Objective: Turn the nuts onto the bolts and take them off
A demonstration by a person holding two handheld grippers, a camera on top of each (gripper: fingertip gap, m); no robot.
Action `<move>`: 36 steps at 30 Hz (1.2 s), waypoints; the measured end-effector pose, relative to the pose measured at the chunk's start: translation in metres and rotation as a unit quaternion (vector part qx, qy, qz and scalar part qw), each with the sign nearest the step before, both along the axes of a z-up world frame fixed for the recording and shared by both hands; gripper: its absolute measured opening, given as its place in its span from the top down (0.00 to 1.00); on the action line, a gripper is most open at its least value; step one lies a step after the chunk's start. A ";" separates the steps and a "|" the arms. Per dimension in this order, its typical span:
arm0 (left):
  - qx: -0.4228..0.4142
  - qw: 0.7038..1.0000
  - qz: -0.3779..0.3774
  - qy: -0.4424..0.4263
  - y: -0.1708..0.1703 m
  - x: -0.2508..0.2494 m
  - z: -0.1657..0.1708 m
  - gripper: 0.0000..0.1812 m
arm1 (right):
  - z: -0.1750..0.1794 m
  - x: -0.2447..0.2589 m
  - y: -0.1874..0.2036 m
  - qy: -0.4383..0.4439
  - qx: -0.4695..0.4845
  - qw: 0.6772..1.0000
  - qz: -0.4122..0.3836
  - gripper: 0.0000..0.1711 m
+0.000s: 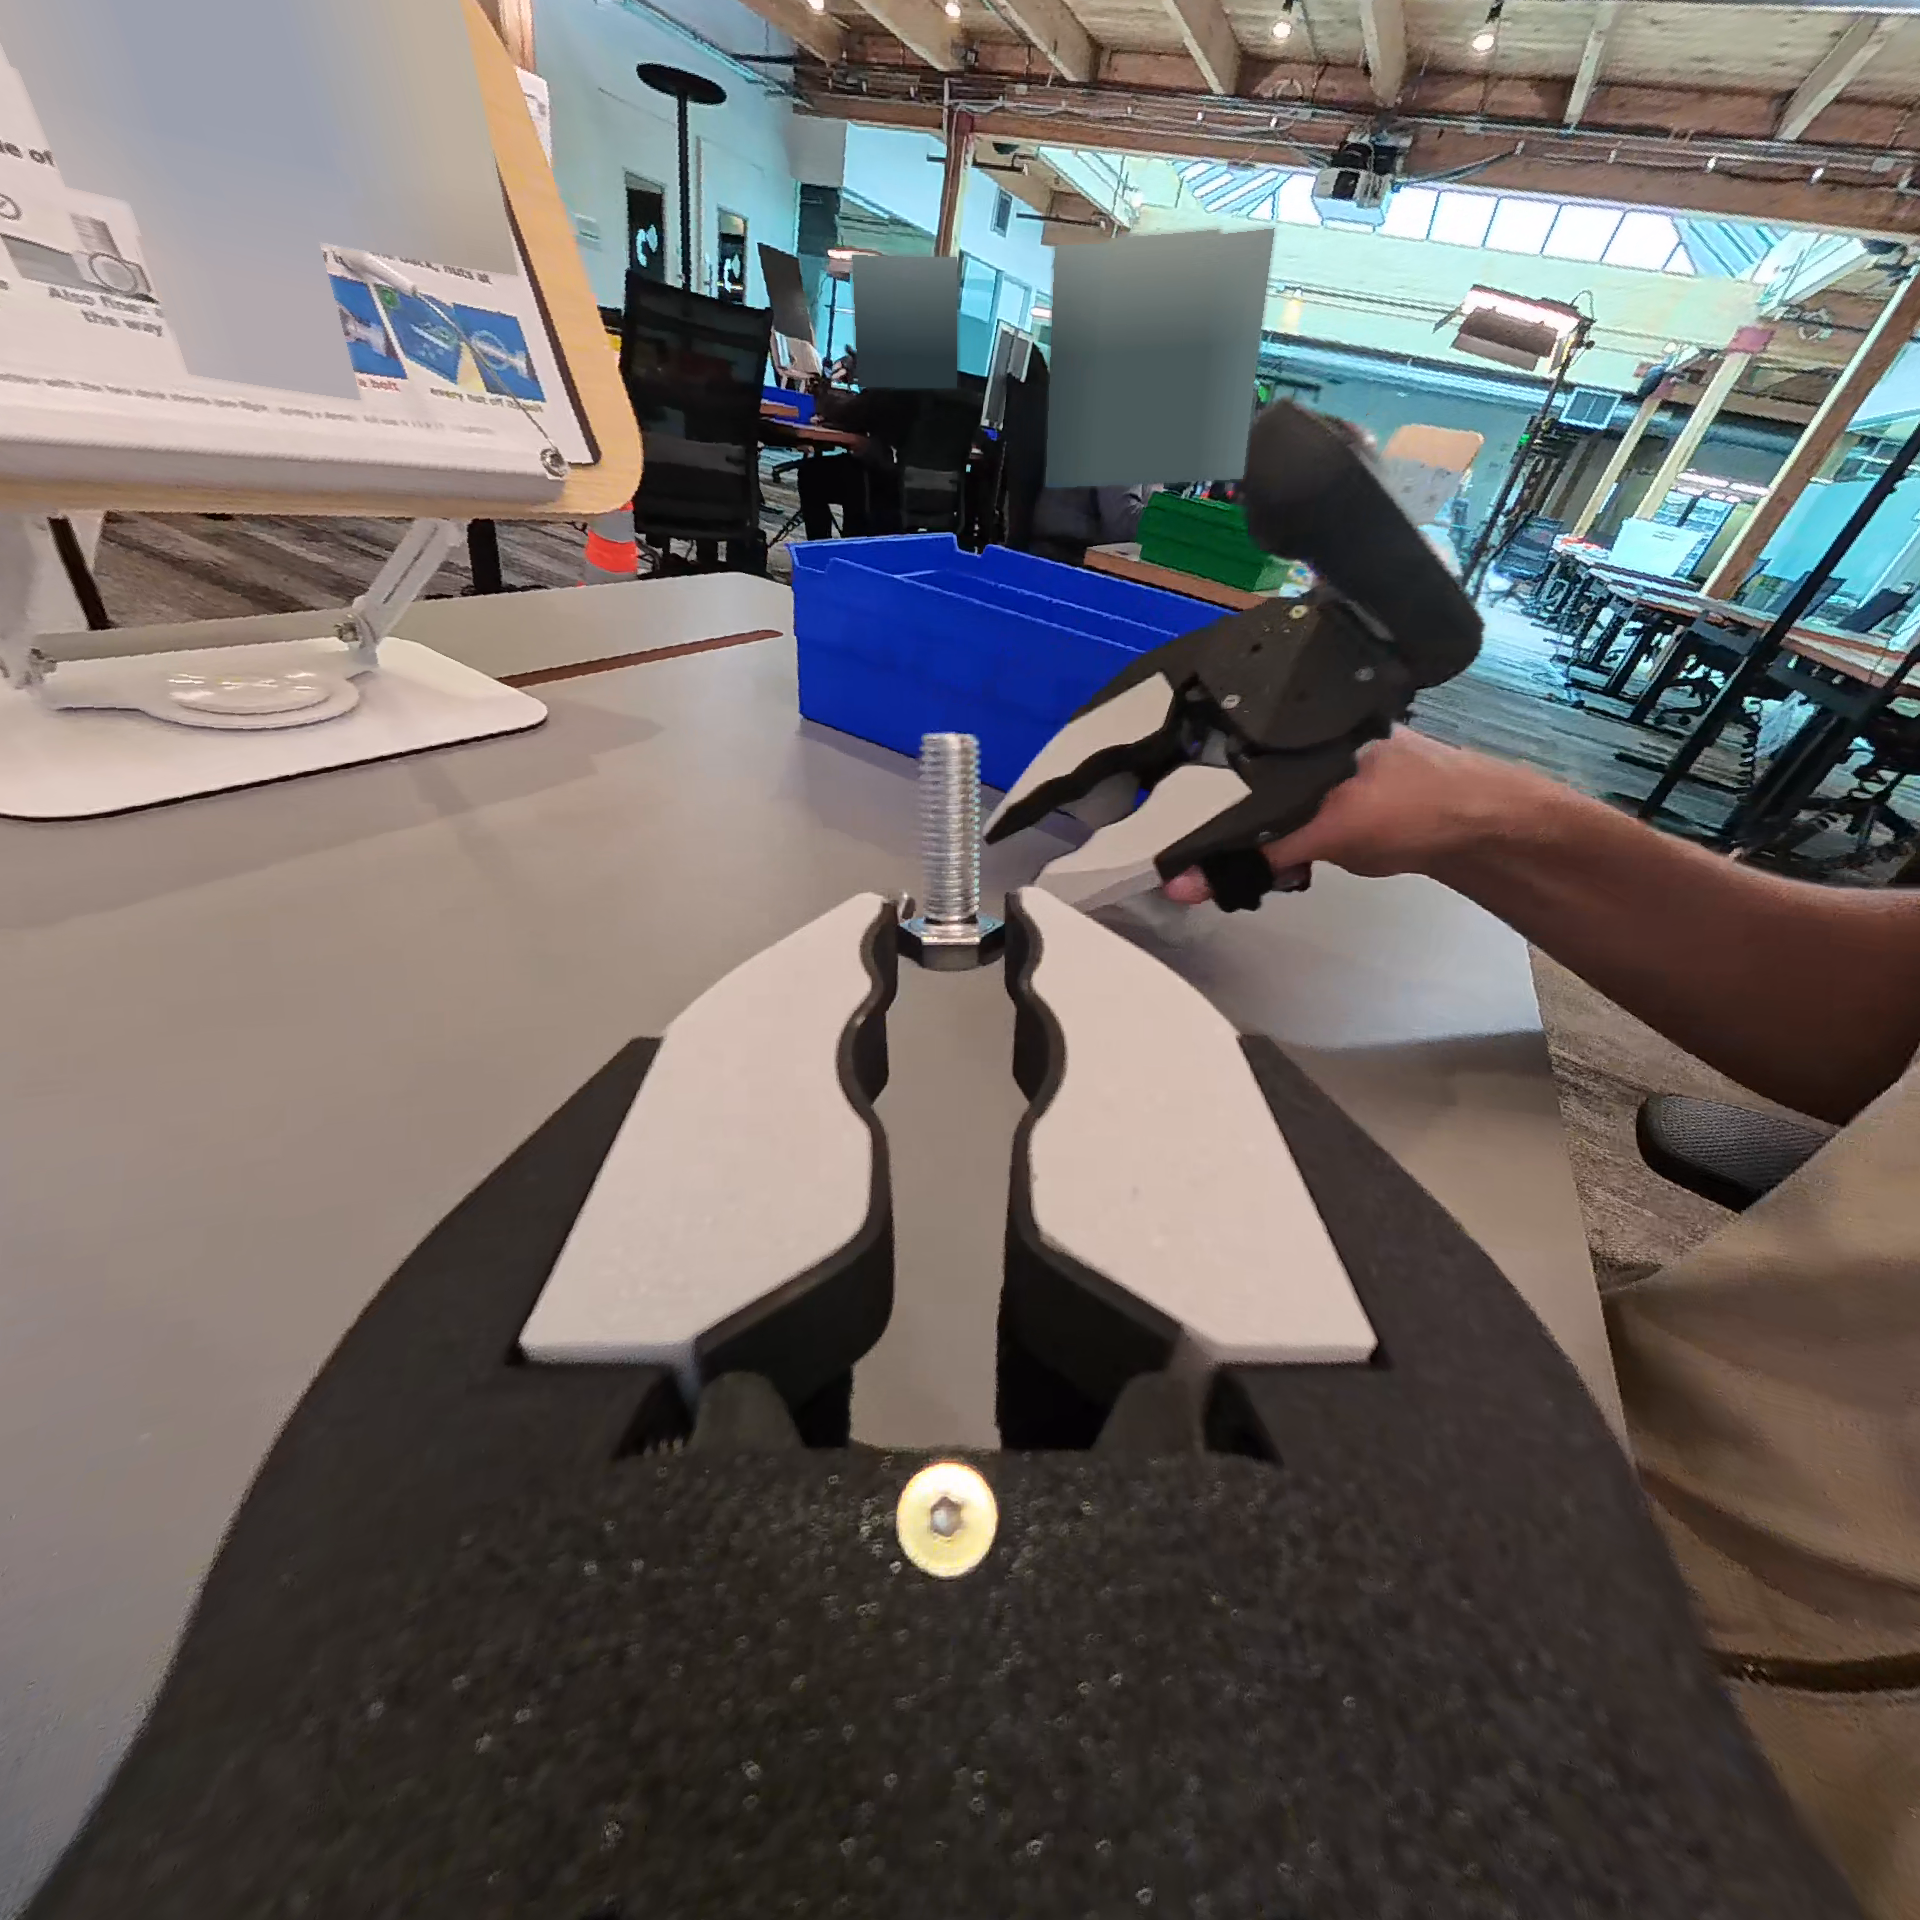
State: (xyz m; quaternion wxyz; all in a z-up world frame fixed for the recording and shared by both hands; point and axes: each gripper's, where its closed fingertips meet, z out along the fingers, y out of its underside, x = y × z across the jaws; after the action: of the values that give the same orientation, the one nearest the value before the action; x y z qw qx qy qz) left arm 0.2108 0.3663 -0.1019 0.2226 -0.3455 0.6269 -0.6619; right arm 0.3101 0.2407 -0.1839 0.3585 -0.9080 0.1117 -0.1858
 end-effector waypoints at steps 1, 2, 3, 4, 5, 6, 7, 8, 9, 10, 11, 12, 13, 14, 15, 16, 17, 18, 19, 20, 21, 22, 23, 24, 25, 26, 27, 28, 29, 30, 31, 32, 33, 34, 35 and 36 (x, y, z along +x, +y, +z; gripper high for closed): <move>0.003 1.000 -0.001 -0.001 -0.001 0.000 0.000 0.90 | -0.003 0.006 -0.003 0.001 -0.009 1.000 -0.017 0.79; 0.005 1.000 -0.002 -0.002 -0.002 -0.001 0.000 0.90 | -0.006 0.009 -0.004 0.010 -0.013 0.999 -0.029 0.80; 0.006 1.000 -0.003 -0.002 -0.003 -0.001 -0.001 0.90 | -0.009 0.011 -0.003 0.020 -0.014 0.999 -0.033 0.81; 0.008 1.000 -0.002 -0.002 -0.003 -0.002 -0.001 0.90 | -0.012 0.012 -0.003 0.022 -0.018 0.999 -0.035 0.81; 0.008 1.000 -0.001 -0.002 -0.002 -0.002 -0.001 0.90 | -0.015 0.013 -0.003 0.020 -0.023 0.999 -0.038 0.81; 0.006 1.000 -0.002 -0.002 -0.002 -0.003 -0.001 0.90 | -0.018 0.014 -0.003 0.020 -0.028 0.999 -0.039 0.80; 0.004 1.000 -0.003 -0.002 -0.002 -0.003 -0.001 0.90 | -0.021 0.015 -0.003 0.022 -0.031 0.998 -0.040 0.80; 0.002 1.000 -0.005 -0.003 -0.002 -0.004 0.000 0.90 | -0.022 0.017 -0.002 0.021 -0.033 0.998 -0.041 0.80; 0.001 1.000 -0.007 -0.003 -0.002 -0.004 0.000 0.90 | -0.023 0.020 -0.001 0.022 -0.036 0.998 -0.042 0.80; 0.001 1.000 -0.010 -0.002 -0.003 -0.004 0.000 0.90 | -0.025 0.022 0.000 0.026 -0.040 0.998 -0.043 0.79; 0.002 1.000 -0.011 -0.002 -0.004 -0.004 0.000 0.90 | -0.028 0.025 0.001 0.034 -0.041 0.998 -0.045 0.79; 0.004 1.000 -0.013 -0.002 -0.006 -0.005 0.000 0.90 | -0.030 0.030 0.002 0.042 -0.042 0.997 -0.049 0.79; 0.006 1.000 -0.016 -0.002 -0.007 -0.005 -0.001 0.90 | -0.031 0.034 0.002 0.048 -0.038 0.997 -0.055 0.80; 0.009 1.000 -0.017 -0.002 -0.008 -0.006 -0.002 0.90 | -0.031 0.037 0.002 0.056 -0.033 0.996 -0.058 0.80; 0.012 1.000 -0.017 -0.002 -0.008 -0.006 -0.002 0.90 | -0.032 0.038 0.002 0.068 -0.029 0.996 -0.059 0.80; 0.012 1.000 -0.021 -0.001 -0.009 -0.007 -0.003 0.90 | -0.033 0.038 0.001 0.080 -0.022 0.995 -0.058 0.80; 0.009 1.000 -0.025 0.000 -0.010 -0.007 -0.002 0.90 | -0.034 0.038 0.002 0.093 -0.012 0.994 -0.057 0.81; 0.008 1.000 -0.027 0.001 -0.010 -0.008 -0.002 0.90 | -0.034 0.037 0.002 0.106 -0.003 0.993 -0.056 0.83; 0.007 1.000 -0.031 0.002 -0.011 -0.008 -0.003 0.90 | -0.035 0.036 0.004 0.117 0.007 0.992 -0.054 0.84; 0.005 0.999 -0.034 0.004 -0.012 -0.008 -0.003 0.90 | -0.035 0.035 0.005 0.123 0.016 0.991 -0.050 0.85; 0.004 0.999 -0.037 0.005 -0.013 -0.009 -0.003 0.90 | -0.035 0.035 0.007 0.123 0.022 0.991 -0.047 0.86; 0.003 0.999 -0.039 0.005 -0.013 -0.009 -0.003 0.90 | -0.035 0.035 0.007 0.120 0.023 0.991 -0.046 0.87; 0.002 0.999 -0.041 0.006 -0.014 -0.009 -0.003 0.90 | -0.035 0.035 0.007 0.118 0.021 0.992 -0.045 0.89; 0.001 0.999 -0.043 0.007 -0.014 -0.009 -0.003 0.90 | -0.034 0.034 0.008 0.113 0.022 0.992 -0.043 0.90; 0.002 0.999 -0.046 0.007 -0.014 -0.009 -0.003 0.90 | -0.029 0.030 0.012 0.109 0.037 0.993 -0.030 0.90; 0.006 0.999 -0.047 0.007 -0.014 -0.009 -0.003 0.90 | -0.017 0.020 0.019 0.112 0.067 0.991 -0.004 0.90; 0.015 0.999 -0.046 0.009 -0.014 -0.009 -0.004 0.90 | 0.000 0.006 0.028 0.114 0.105 0.987 0.032 0.90; 0.026 0.999 -0.046 0.008 -0.015 -0.008 -0.004 0.90 | 0.023 -0.012 0.037 0.109 0.147 0.980 0.081 0.90; 0.040 0.998 -0.050 0.007 -0.017 -0.009 -0.004 0.90 | 0.047 -0.031 0.044 0.105 0.187 0.969 0.125 0.90; 0.054 0.997 -0.054 0.006 -0.019 -0.010 -0.003 0.90 | 0.069 -0.048 0.050 0.106 0.219 0.957 0.159 0.90; 0.069 0.996 -0.058 0.004 -0.022 -0.010 -0.002 0.90 | 0.089 -0.064 0.055 0.109 0.247 0.943 0.195 0.90; 0.086 0.994 -0.066 0.002 -0.027 -0.012 -0.001 0.90 | 0.107 -0.081 0.058 0.107 0.270 0.928 0.234 0.90; 0.106 0.992 -0.073 -0.002 -0.031 -0.013 -0.001 0.90 | 0.119 -0.093 0.060 0.105 0.279 0.918 0.261 0.90; 0.125 0.989 -0.079 -0.005 -0.035 -0.014 0.000 0.90 | 0.124 -0.100 0.062 0.099 0.272 0.916 0.279 0.90; 0.141 0.986 -0.087 -0.008 -0.040 -0.015 0.001 0.90 | 0.126 -0.105 0.064 0.088 0.259 0.915 0.297 0.90; 0.153 0.983 -0.097 -0.010 -0.044 -0.017 0.002 0.90 | 0.126 -0.109 0.065 0.078 0.249 0.914 0.310 0.90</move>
State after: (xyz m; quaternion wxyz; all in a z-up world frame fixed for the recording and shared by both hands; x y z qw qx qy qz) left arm 0.1943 0.3219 -0.0998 0.2139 -0.2384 0.7491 -0.5799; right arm 0.2012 0.3059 -0.0577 0.6028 -0.7898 -0.1054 0.0405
